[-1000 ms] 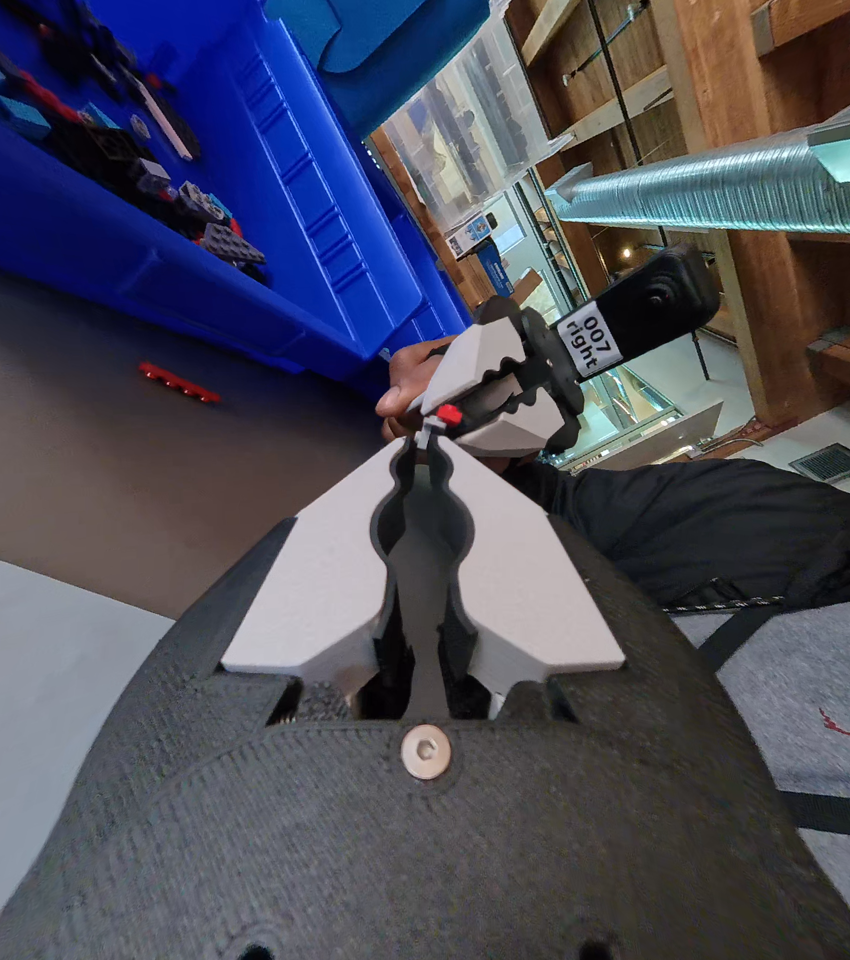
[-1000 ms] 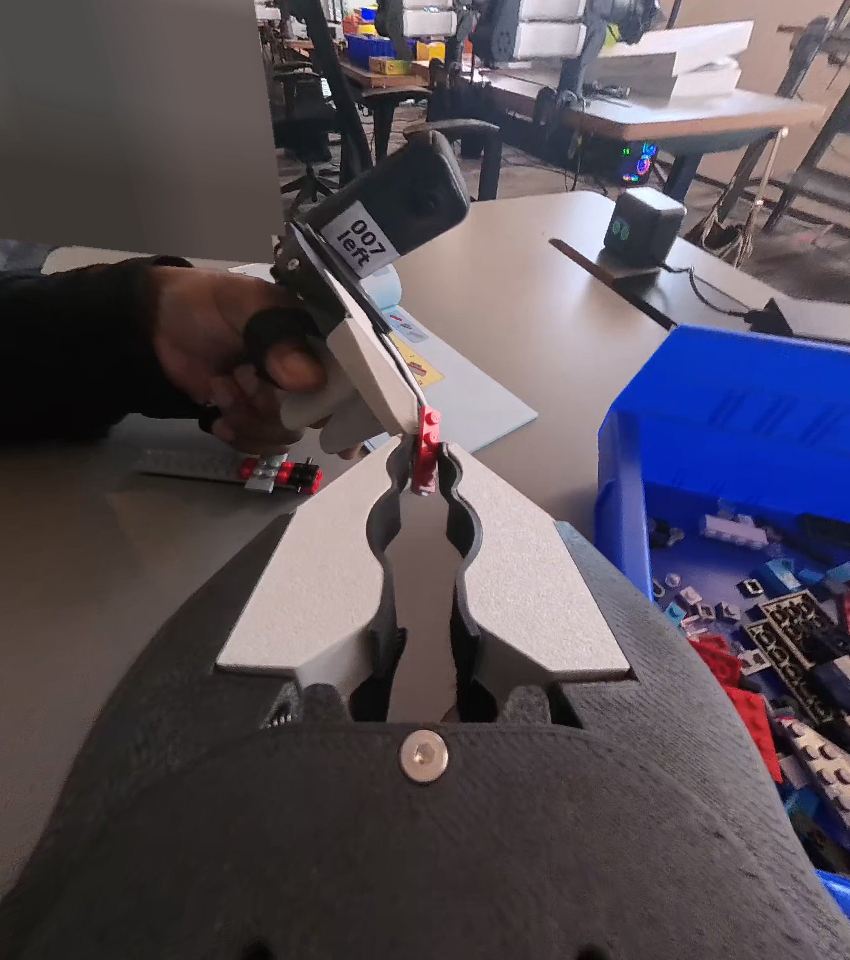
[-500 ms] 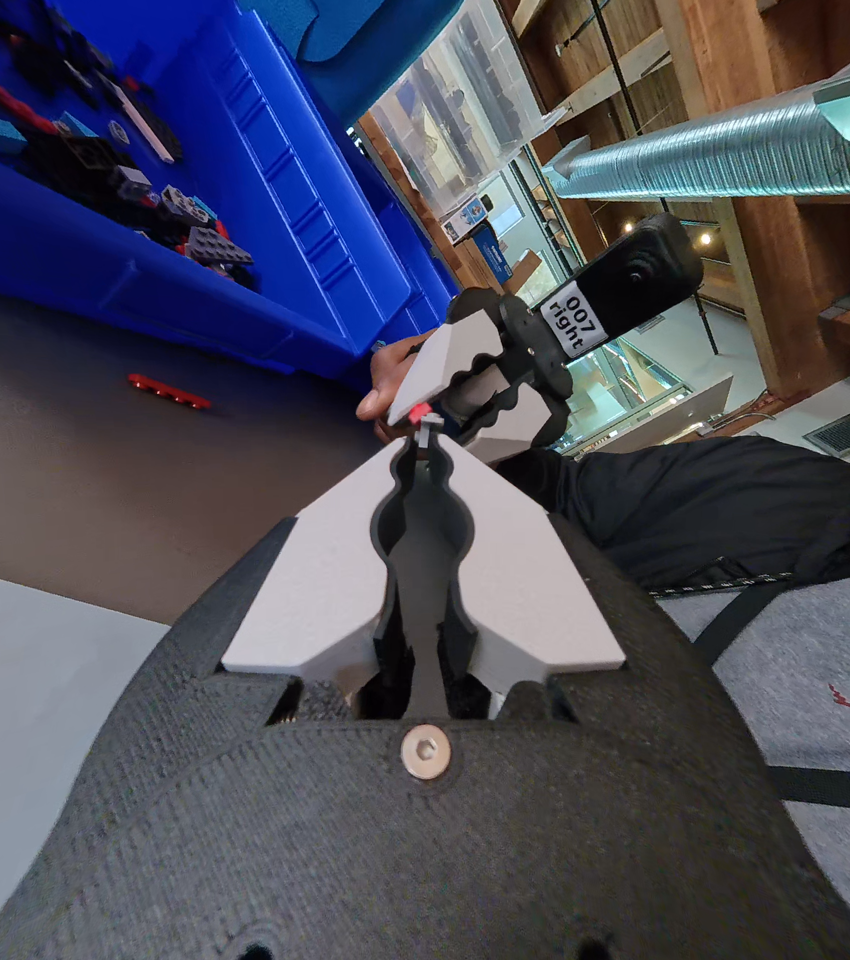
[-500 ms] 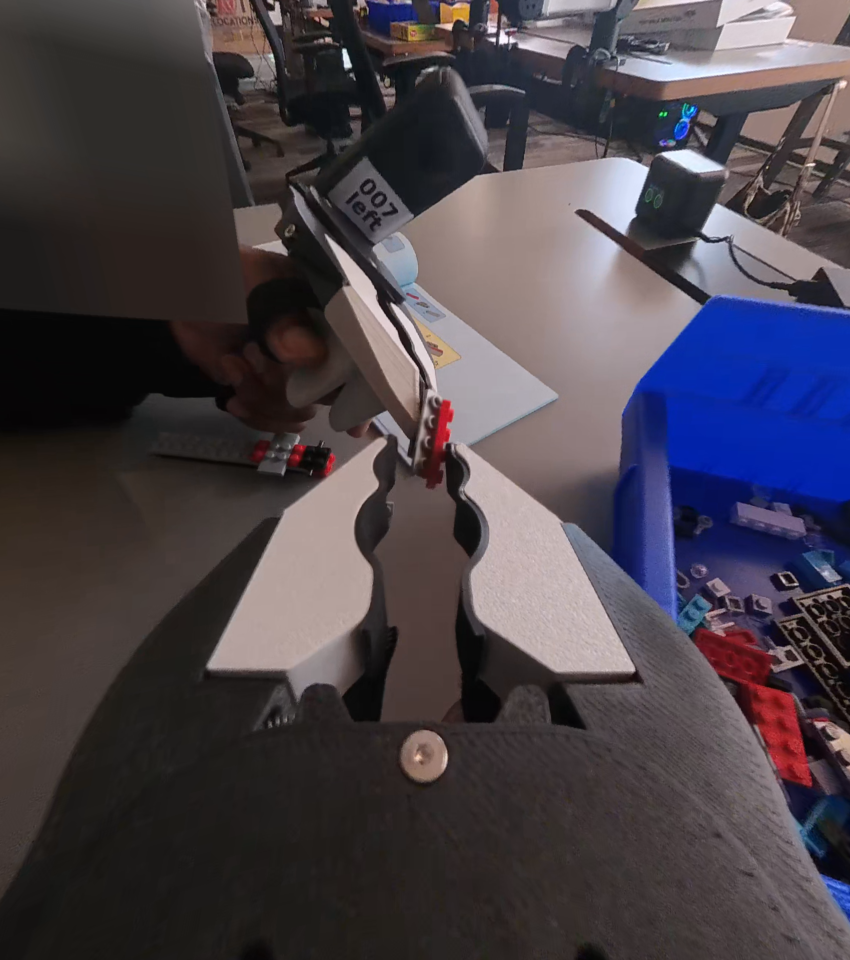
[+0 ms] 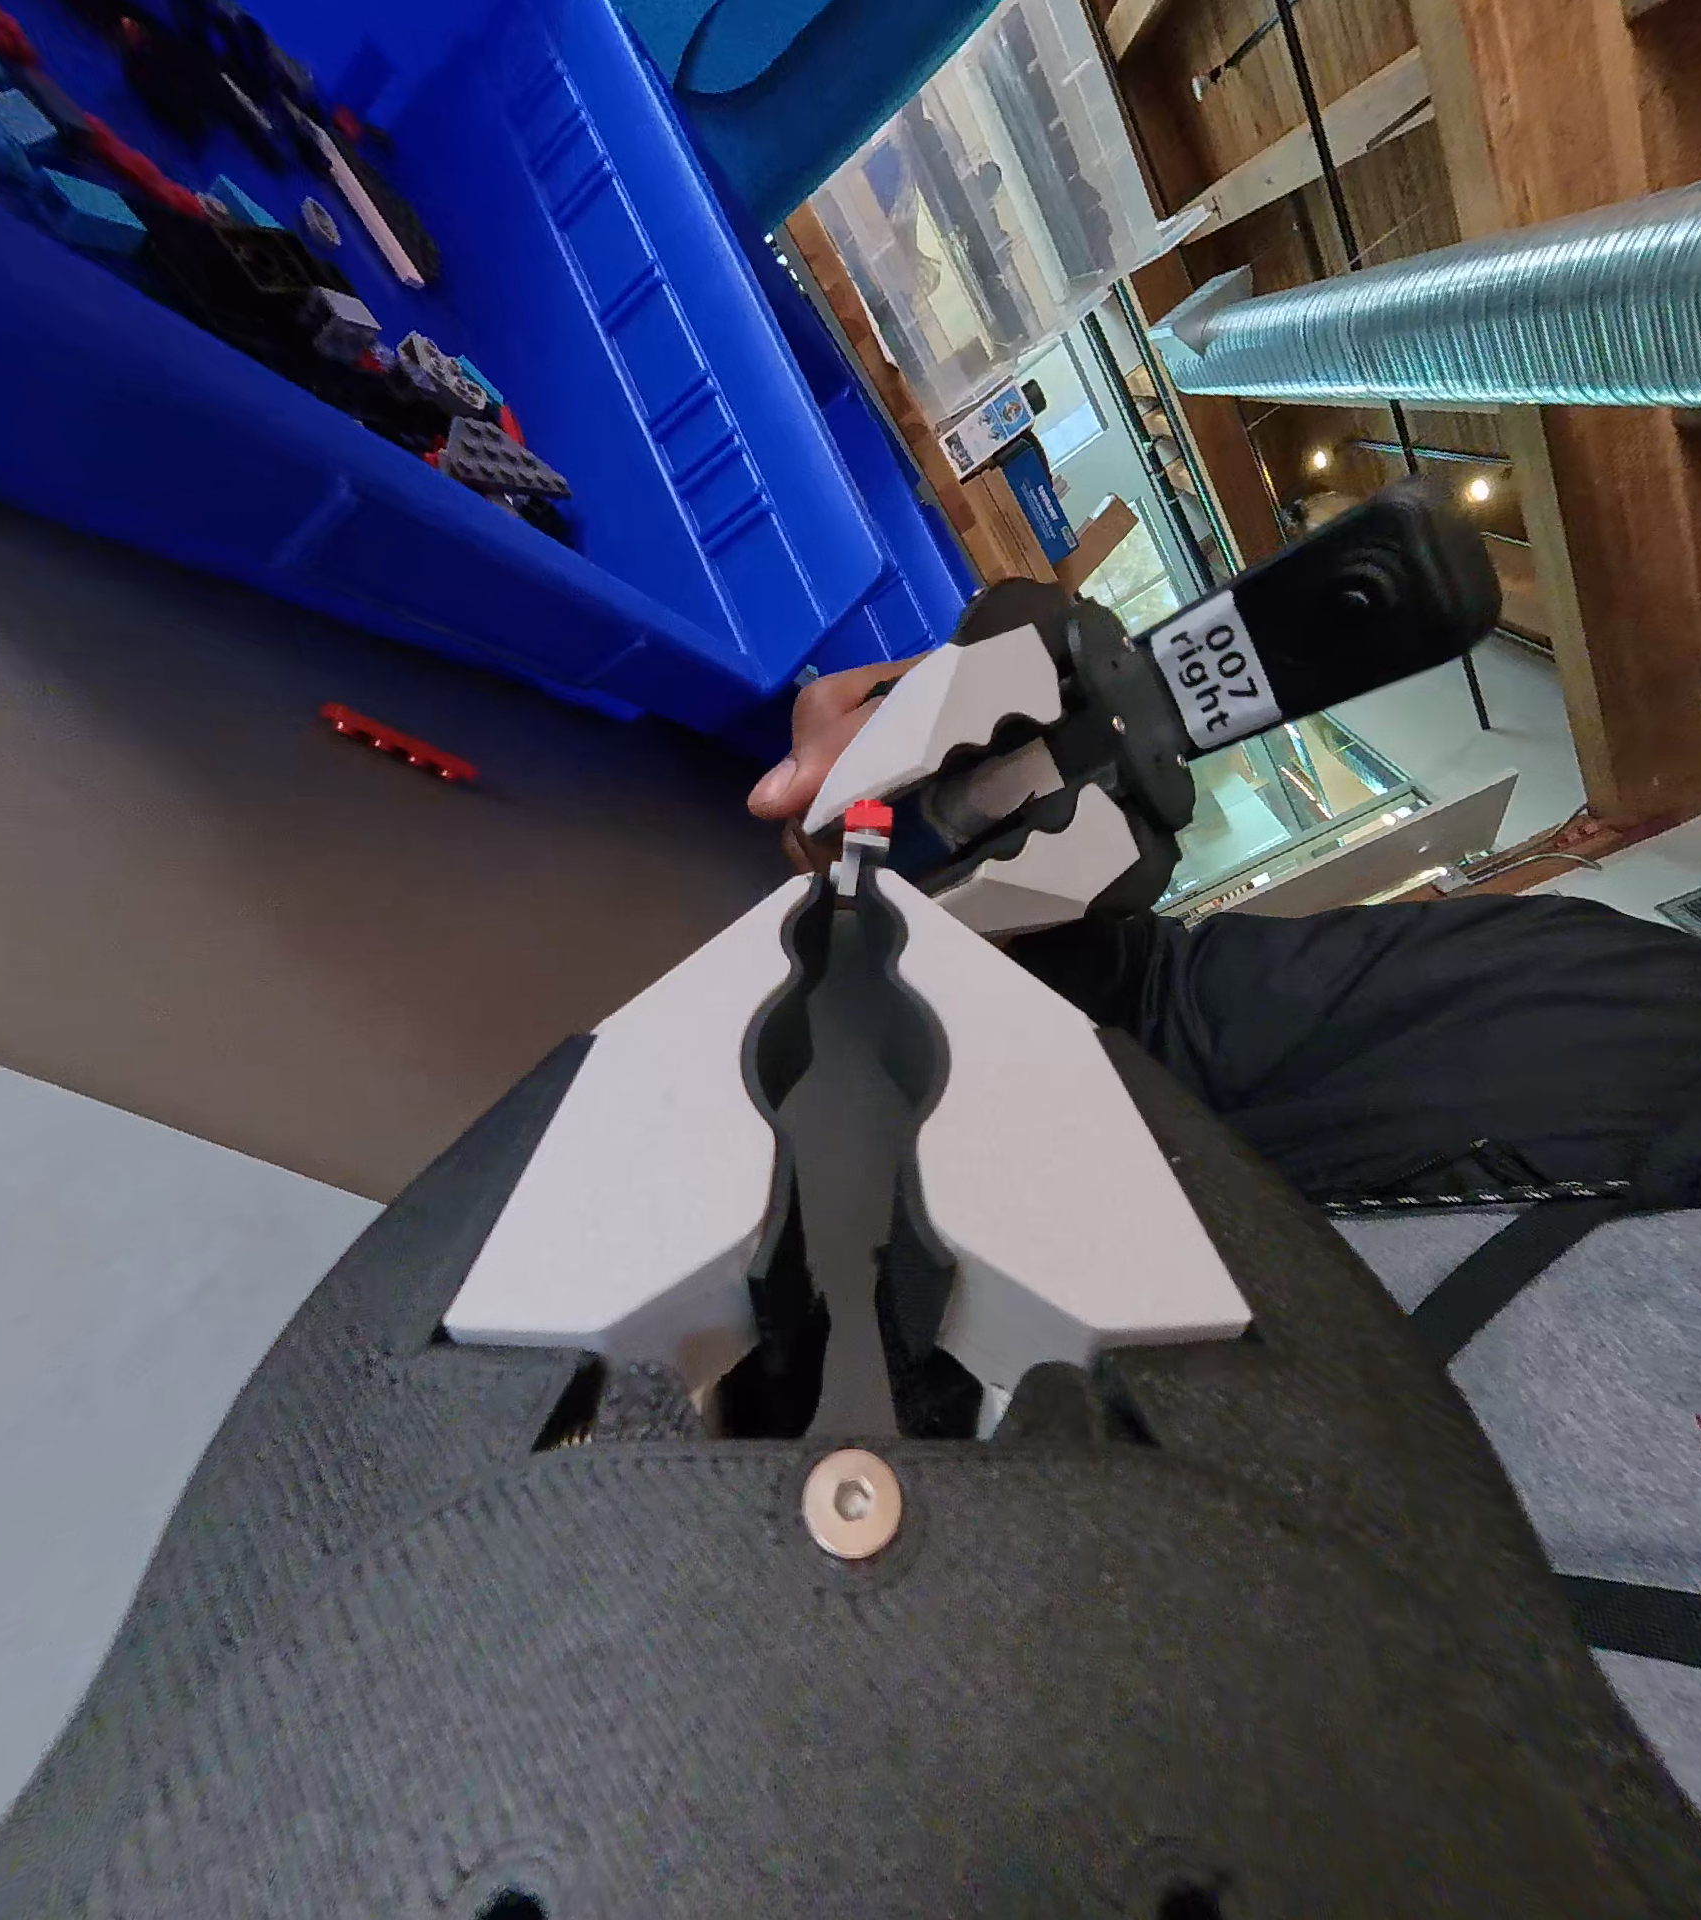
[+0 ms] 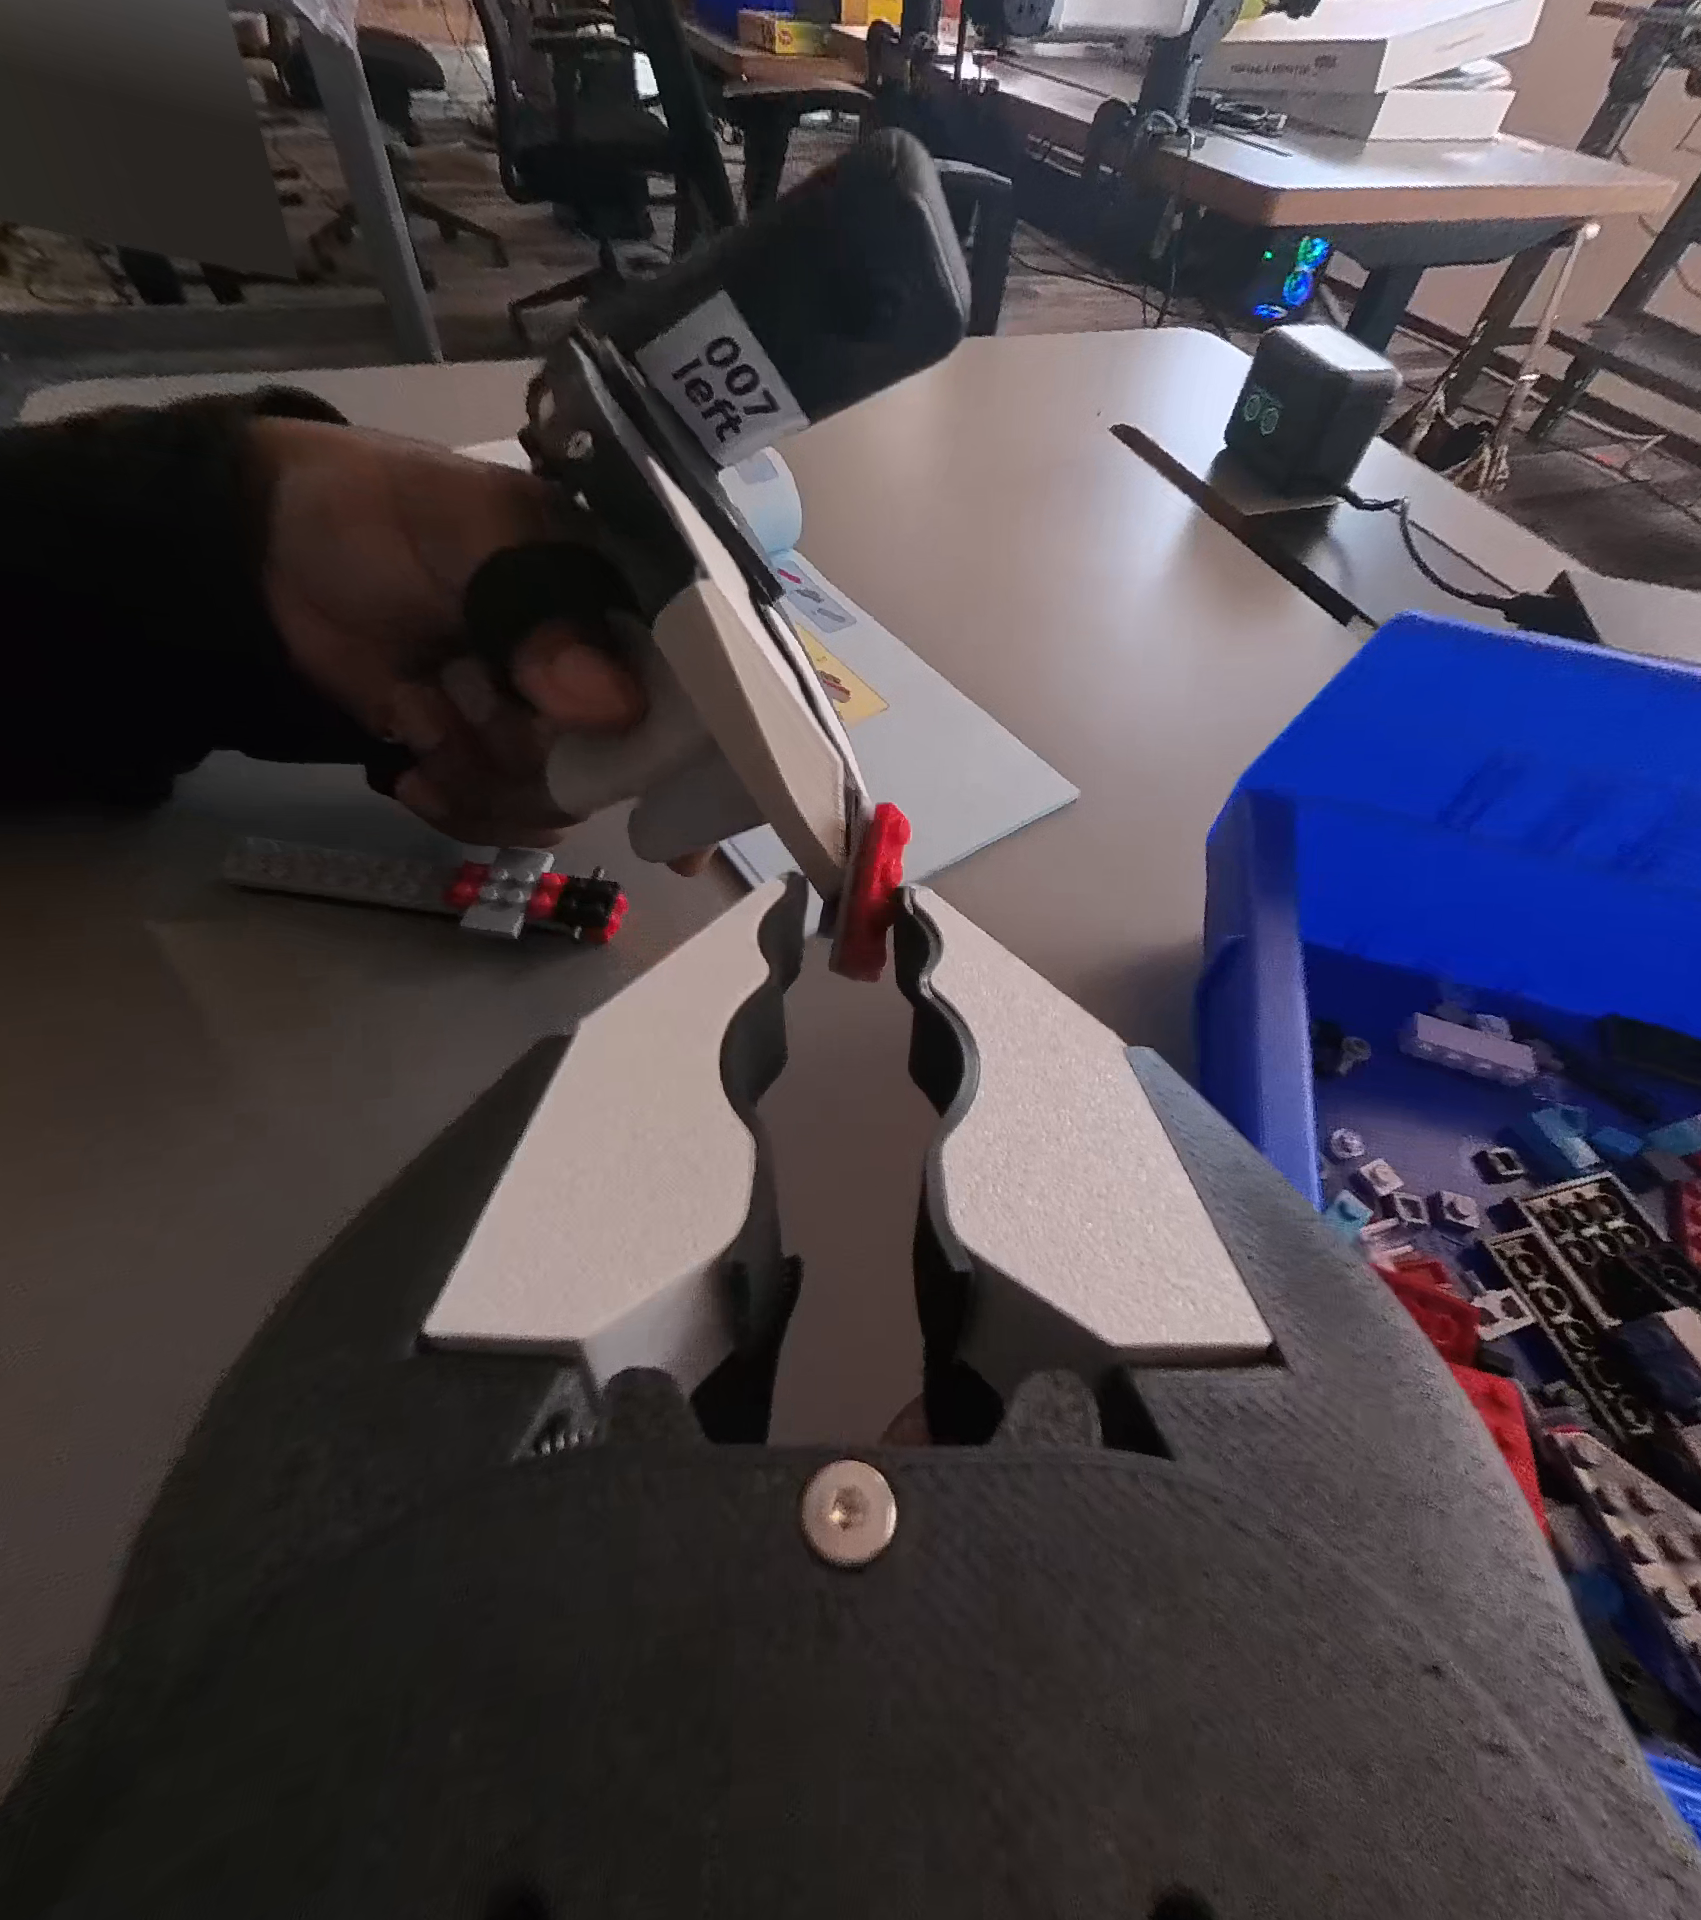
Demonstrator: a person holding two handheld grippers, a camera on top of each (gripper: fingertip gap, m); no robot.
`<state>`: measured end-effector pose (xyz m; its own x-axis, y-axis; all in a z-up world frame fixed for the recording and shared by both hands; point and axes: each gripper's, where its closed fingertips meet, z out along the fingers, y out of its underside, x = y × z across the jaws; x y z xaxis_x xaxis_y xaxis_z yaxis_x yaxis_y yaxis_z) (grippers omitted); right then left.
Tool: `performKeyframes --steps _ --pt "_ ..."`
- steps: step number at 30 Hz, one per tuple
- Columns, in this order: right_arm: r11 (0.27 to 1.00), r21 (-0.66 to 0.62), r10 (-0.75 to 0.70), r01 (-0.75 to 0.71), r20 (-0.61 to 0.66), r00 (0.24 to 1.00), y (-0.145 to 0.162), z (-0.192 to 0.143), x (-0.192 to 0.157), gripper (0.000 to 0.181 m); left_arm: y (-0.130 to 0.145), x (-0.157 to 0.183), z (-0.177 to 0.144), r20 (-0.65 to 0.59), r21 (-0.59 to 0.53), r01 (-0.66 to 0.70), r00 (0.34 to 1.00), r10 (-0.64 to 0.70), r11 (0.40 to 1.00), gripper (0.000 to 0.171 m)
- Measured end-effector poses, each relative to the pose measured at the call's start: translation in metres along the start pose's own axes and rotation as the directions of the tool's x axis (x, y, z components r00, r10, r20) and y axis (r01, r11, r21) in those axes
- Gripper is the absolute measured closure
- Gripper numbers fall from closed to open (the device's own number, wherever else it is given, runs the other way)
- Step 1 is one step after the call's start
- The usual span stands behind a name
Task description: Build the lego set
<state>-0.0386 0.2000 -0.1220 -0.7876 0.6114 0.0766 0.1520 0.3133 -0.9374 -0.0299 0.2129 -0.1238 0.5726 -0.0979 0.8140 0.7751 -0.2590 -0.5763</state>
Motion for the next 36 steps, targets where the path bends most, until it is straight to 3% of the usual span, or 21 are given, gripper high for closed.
performKeyframes --steps 14,27,32,36 --pt "0.964 -0.096 -0.257 0.248 -0.098 0.961 0.011 0.004 0.003 0.166 0.005 -0.008 0.001 0.034 -0.015 0.069 0.997 -0.069 0.997 0.169" --pt "1.0 -0.012 0.002 -0.001 0.028 1.0 0.004 -0.001 -0.001 0.166 0.006 0.006 -0.006 -0.016 -0.079 0.004 1.0 -0.005 0.997 0.162" --pt "0.997 0.009 0.074 -0.075 0.109 0.991 0.0 -0.004 -0.007 0.167 -0.002 0.015 -0.014 -0.007 -0.086 -0.245 0.969 0.245 0.966 0.151" --pt "0.993 0.006 0.114 -0.118 0.196 0.974 -0.002 -0.007 -0.018 0.167 -0.007 0.023 -0.02 0.016 -0.081 -0.512 0.857 0.515 0.855 0.149"
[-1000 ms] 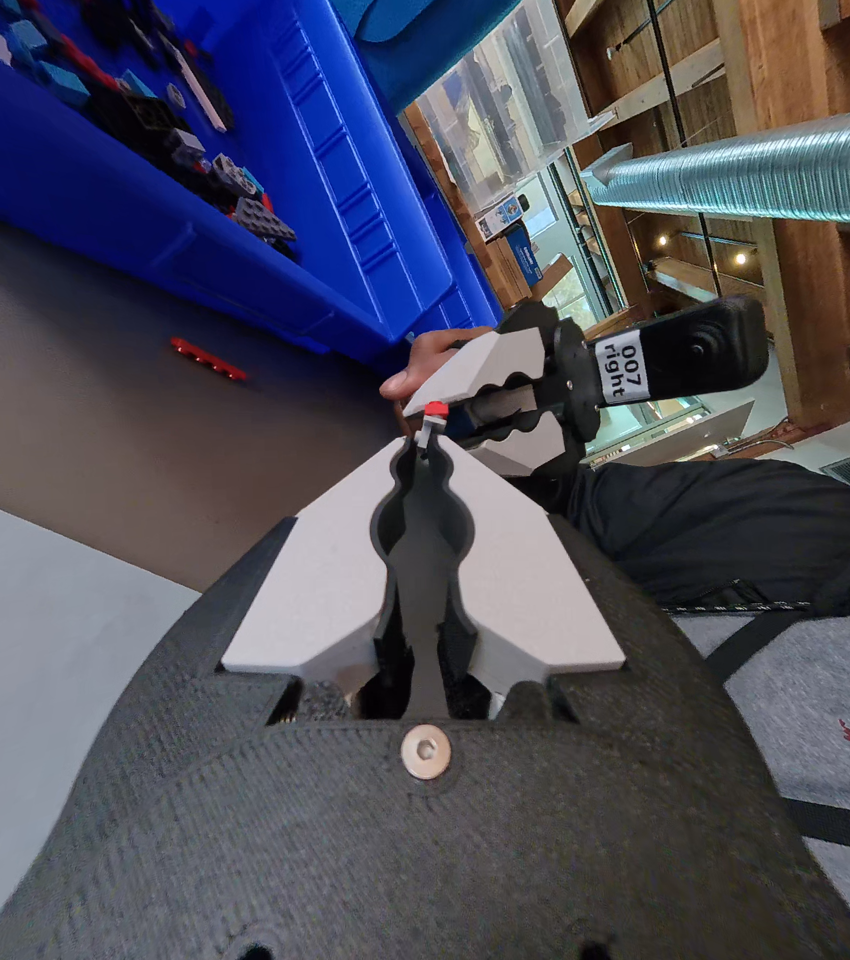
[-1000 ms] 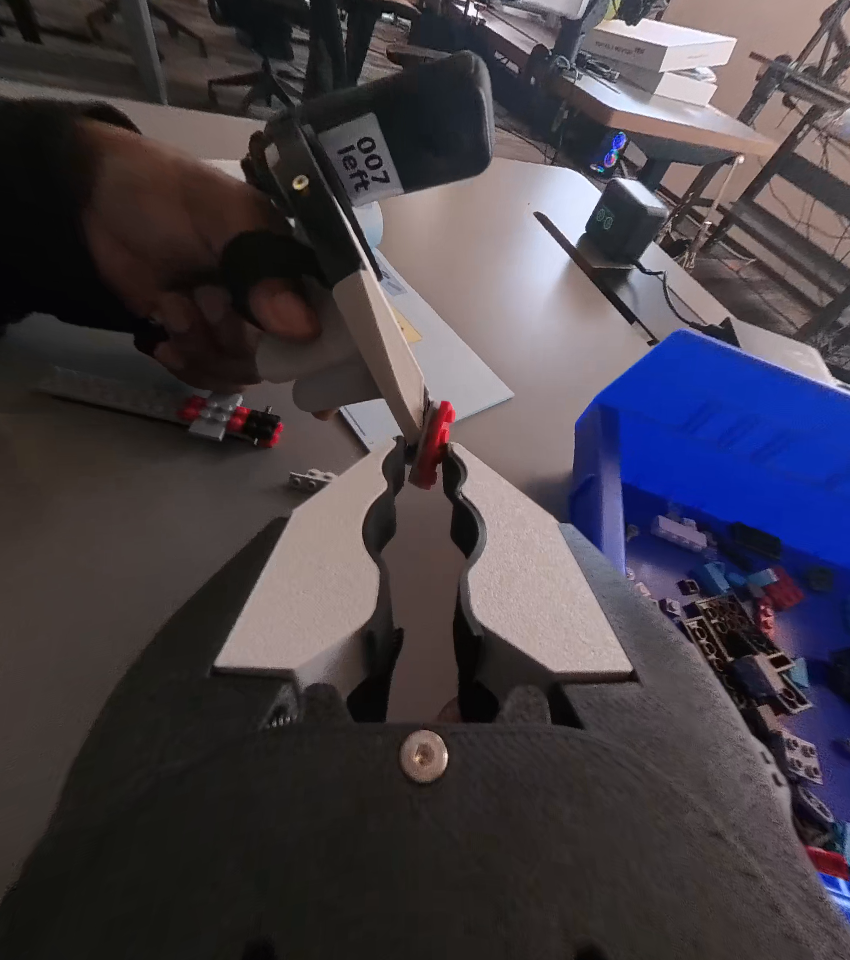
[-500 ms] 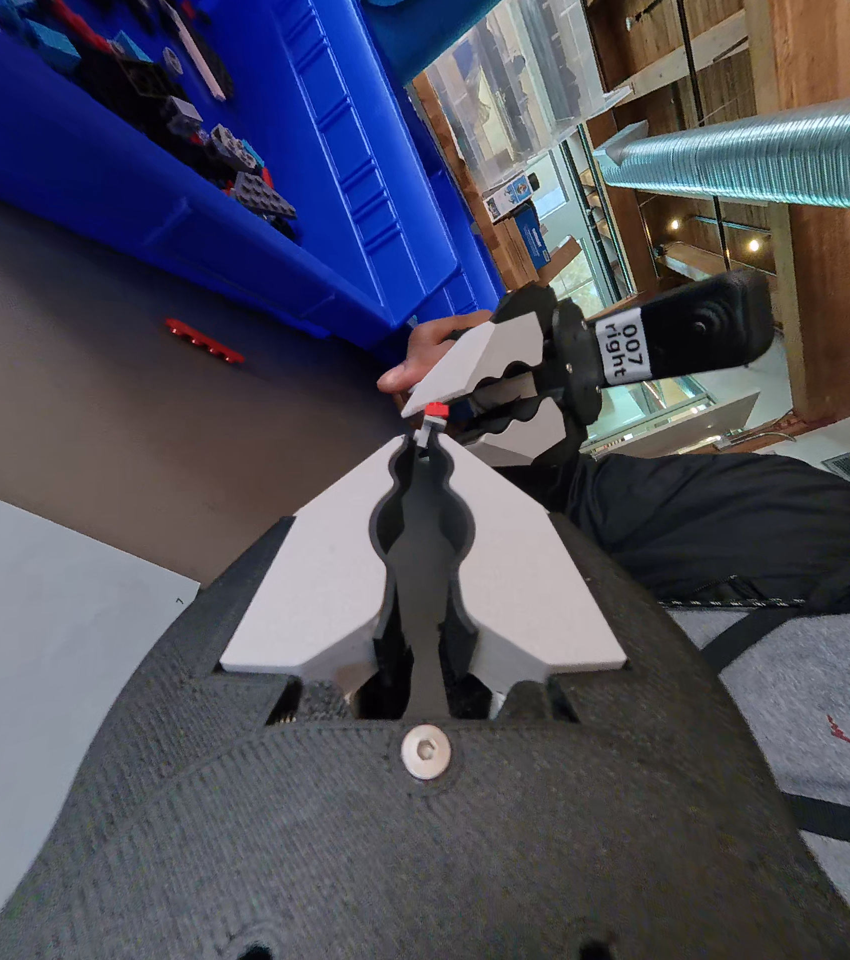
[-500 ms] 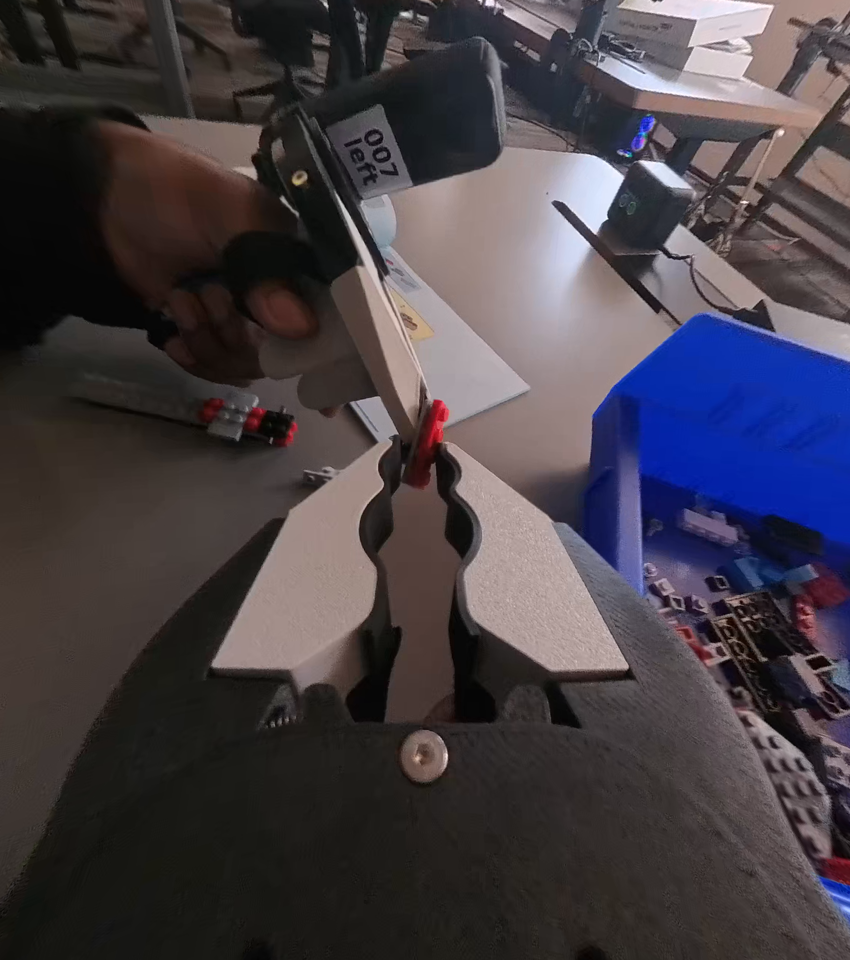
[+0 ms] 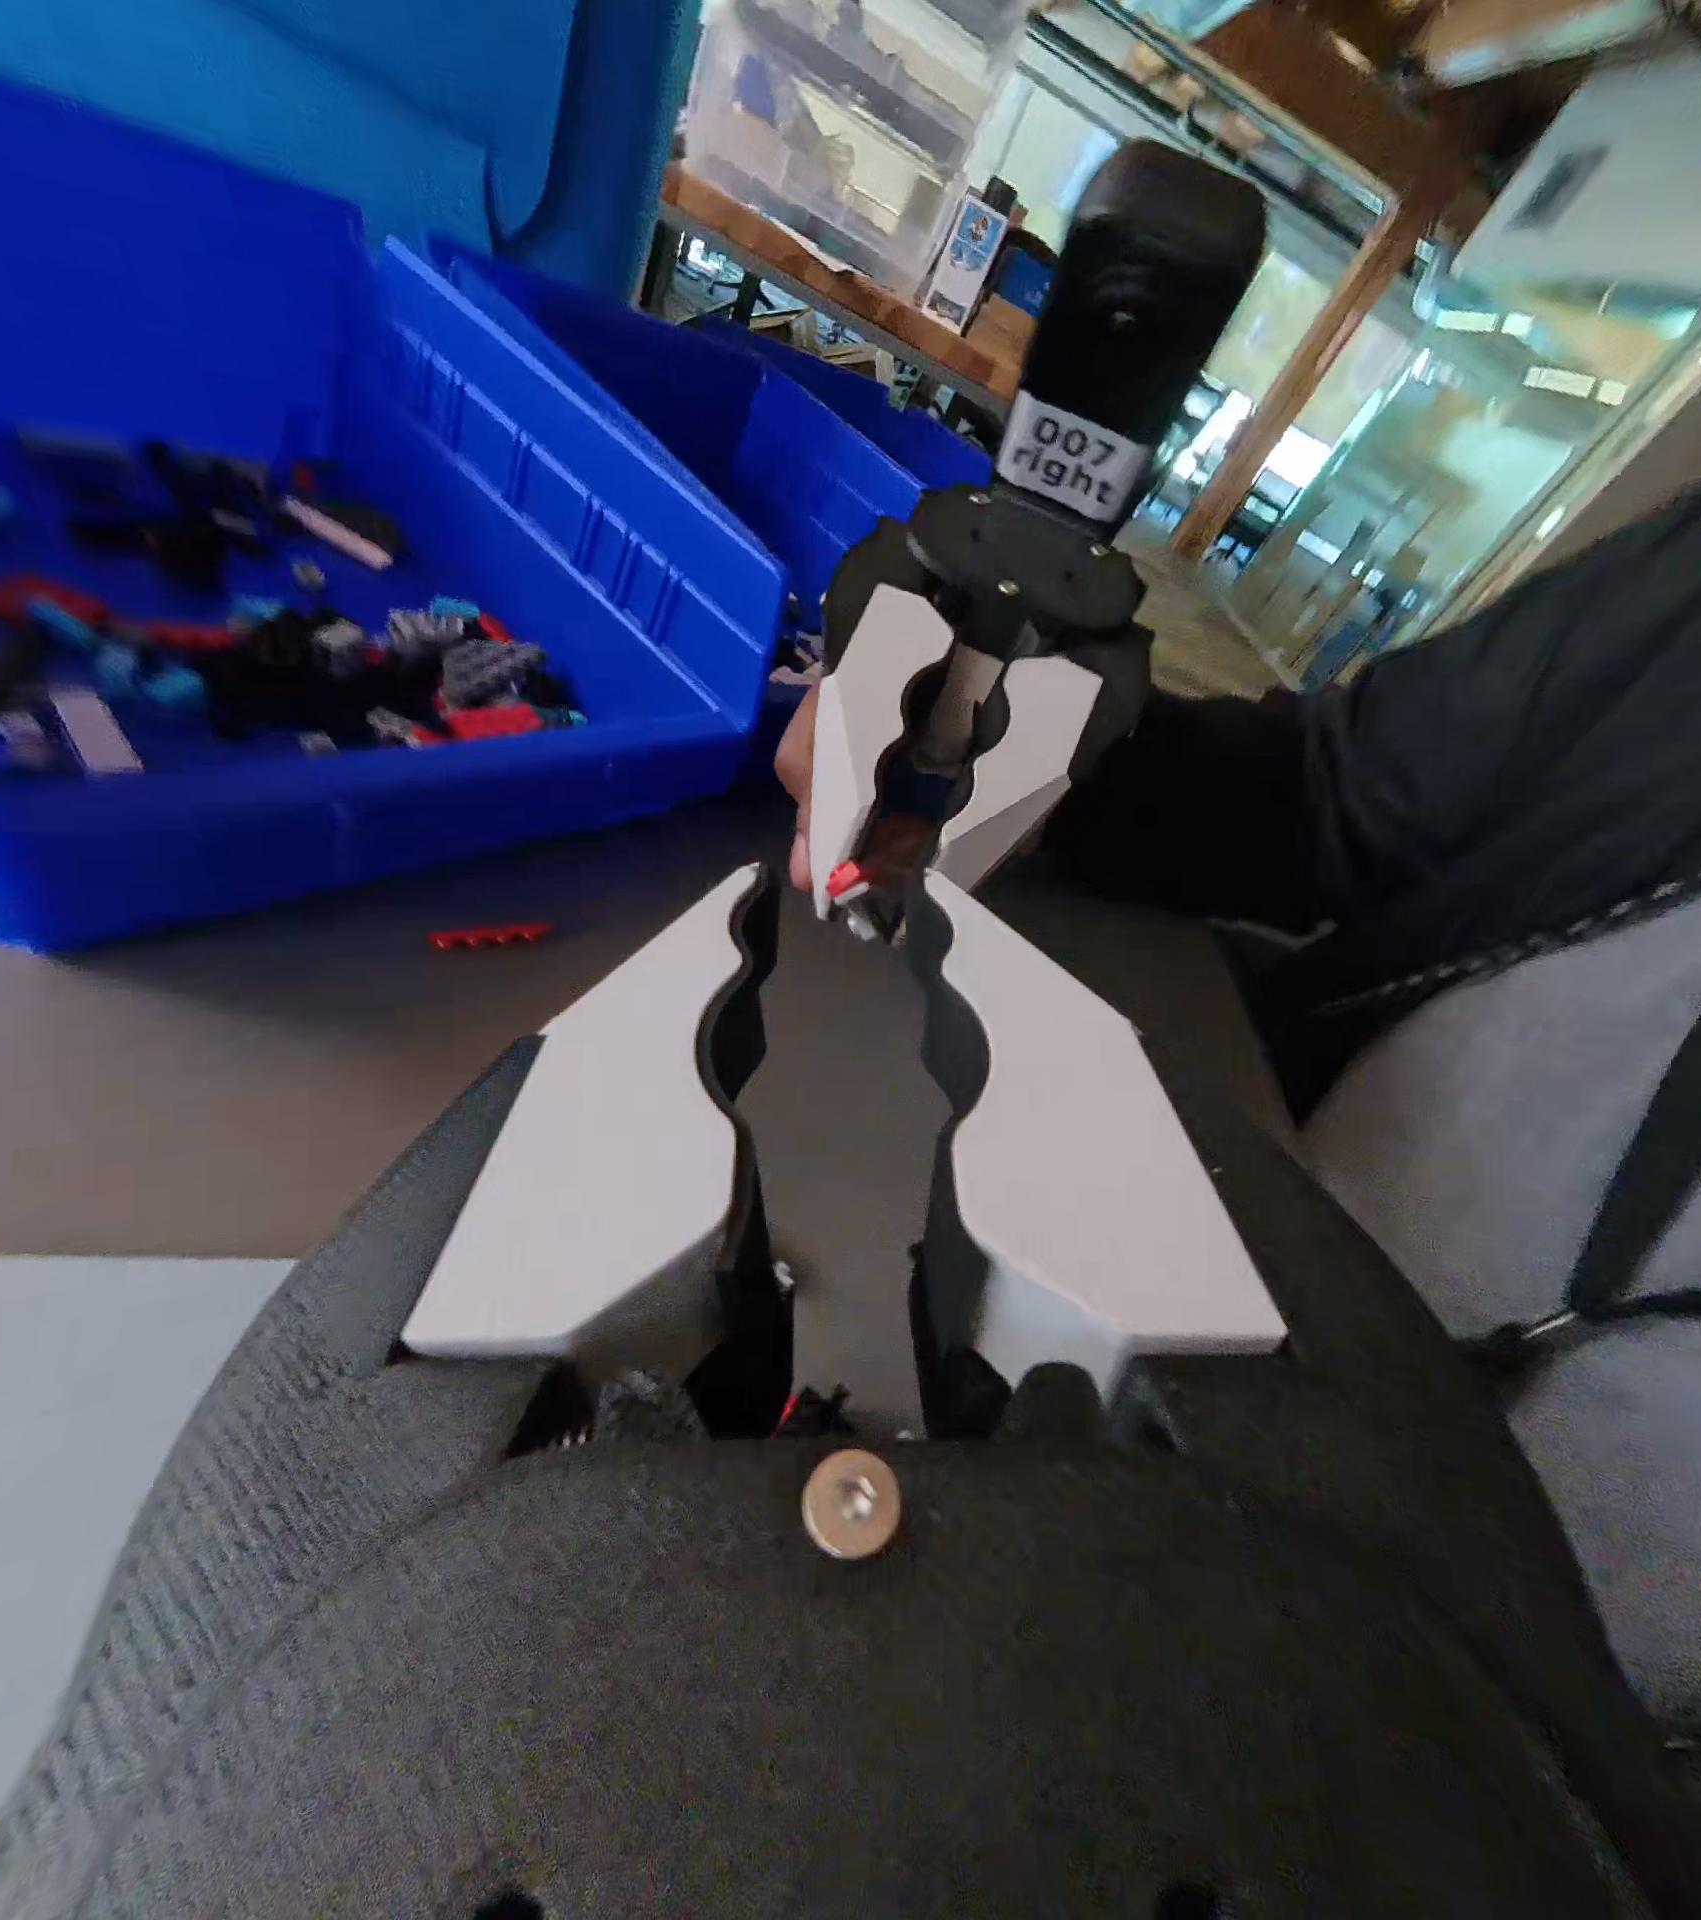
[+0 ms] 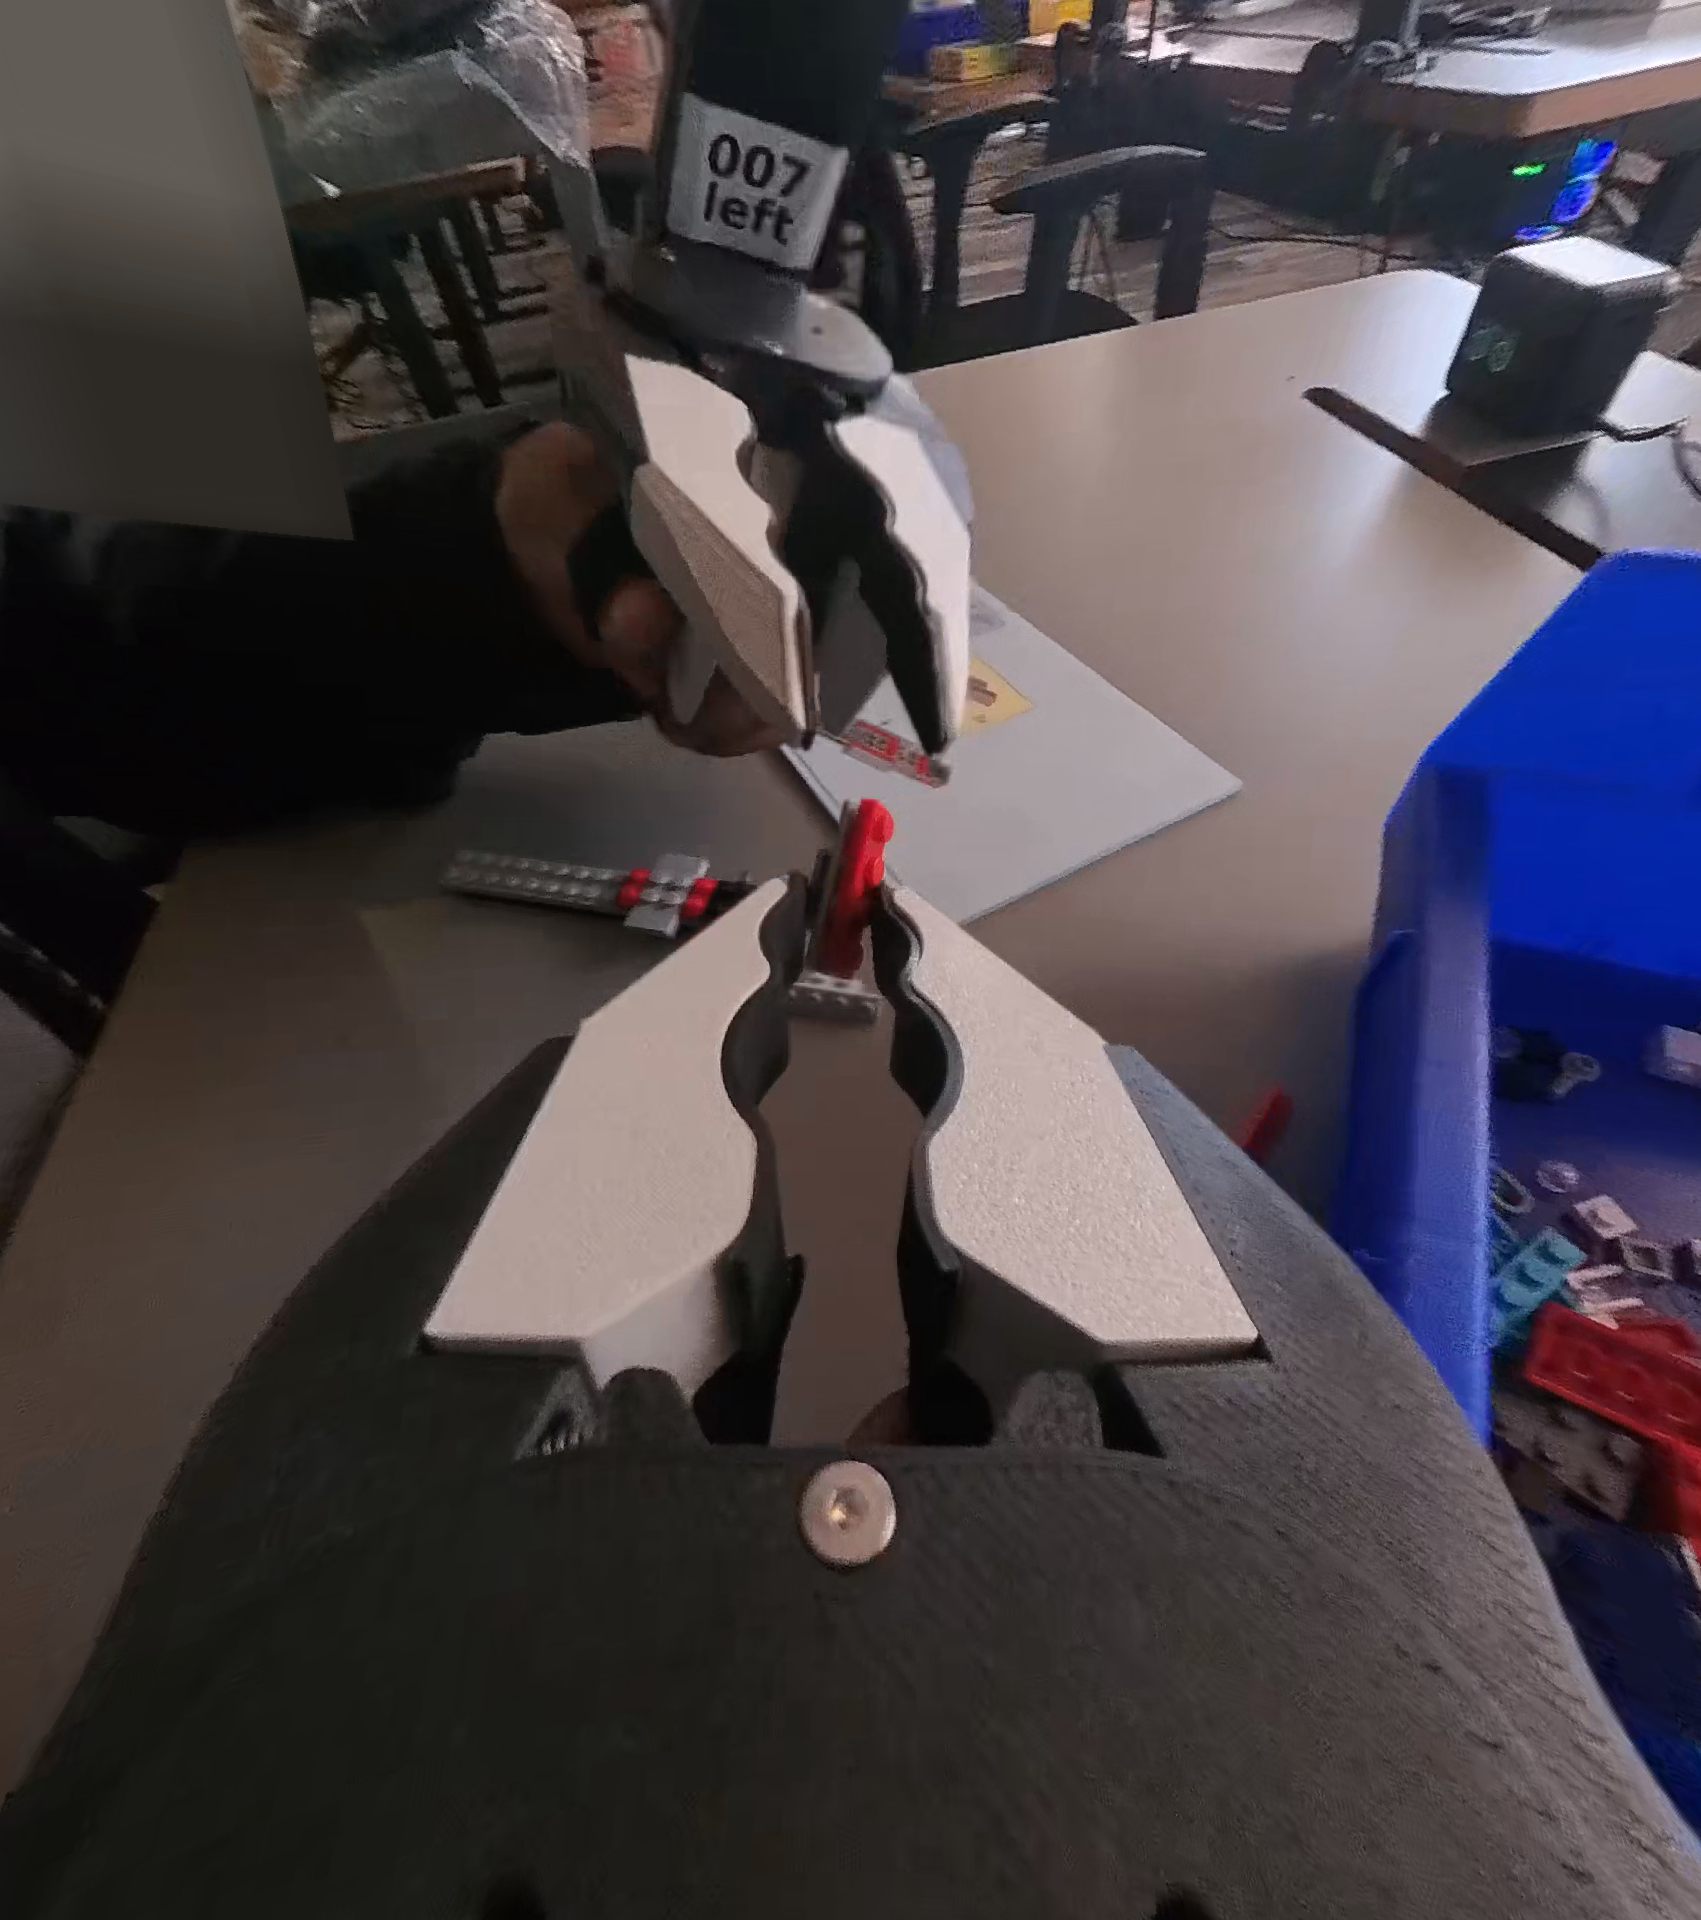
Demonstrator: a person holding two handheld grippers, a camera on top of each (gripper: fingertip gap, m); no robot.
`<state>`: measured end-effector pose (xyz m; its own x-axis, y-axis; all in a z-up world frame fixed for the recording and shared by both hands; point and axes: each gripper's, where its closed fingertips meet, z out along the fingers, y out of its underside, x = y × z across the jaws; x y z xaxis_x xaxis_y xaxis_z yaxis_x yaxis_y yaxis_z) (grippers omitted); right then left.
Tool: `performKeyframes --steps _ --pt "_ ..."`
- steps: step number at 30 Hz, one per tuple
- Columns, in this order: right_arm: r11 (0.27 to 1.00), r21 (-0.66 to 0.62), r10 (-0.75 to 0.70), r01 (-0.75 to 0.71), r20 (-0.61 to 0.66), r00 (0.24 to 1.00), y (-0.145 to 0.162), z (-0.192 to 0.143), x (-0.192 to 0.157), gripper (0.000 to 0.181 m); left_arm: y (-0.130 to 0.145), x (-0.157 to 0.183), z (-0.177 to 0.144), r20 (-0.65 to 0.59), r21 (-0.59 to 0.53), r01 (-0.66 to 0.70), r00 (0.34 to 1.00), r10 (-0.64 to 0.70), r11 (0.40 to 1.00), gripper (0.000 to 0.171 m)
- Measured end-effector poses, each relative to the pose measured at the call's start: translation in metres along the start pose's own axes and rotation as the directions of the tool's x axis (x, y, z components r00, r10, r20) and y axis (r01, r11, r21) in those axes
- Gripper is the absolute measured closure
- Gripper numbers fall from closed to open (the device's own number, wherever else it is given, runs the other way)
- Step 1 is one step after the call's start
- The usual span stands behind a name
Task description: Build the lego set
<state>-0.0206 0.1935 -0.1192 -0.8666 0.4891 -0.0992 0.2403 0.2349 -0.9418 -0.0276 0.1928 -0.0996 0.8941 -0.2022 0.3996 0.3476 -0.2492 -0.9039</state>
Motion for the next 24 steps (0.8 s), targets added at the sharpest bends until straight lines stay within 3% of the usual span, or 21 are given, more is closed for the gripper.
performKeyframes --steps 5,13,24 --pt "0.999 0.003 0.045 -0.045 0.126 0.991 -0.001 0.0 -0.02 0.167 0.006 0.017 0.003 -0.045 -0.026 -0.214 0.976 0.213 0.976 0.152" --pt "0.999 0.0 0.038 -0.039 0.197 0.98 -0.002 0.001 -0.035 0.167 0.019 0.034 0.009 -0.142 -0.069 -0.251 0.96 0.24 0.965 0.163" --pt "0.993 0.114 0.005 -0.022 0.142 0.99 -0.022 -0.006 -0.027 0.163 0.008 0.029 0.002 -0.11 -0.016 -0.263 0.959 0.26 0.965 0.164"
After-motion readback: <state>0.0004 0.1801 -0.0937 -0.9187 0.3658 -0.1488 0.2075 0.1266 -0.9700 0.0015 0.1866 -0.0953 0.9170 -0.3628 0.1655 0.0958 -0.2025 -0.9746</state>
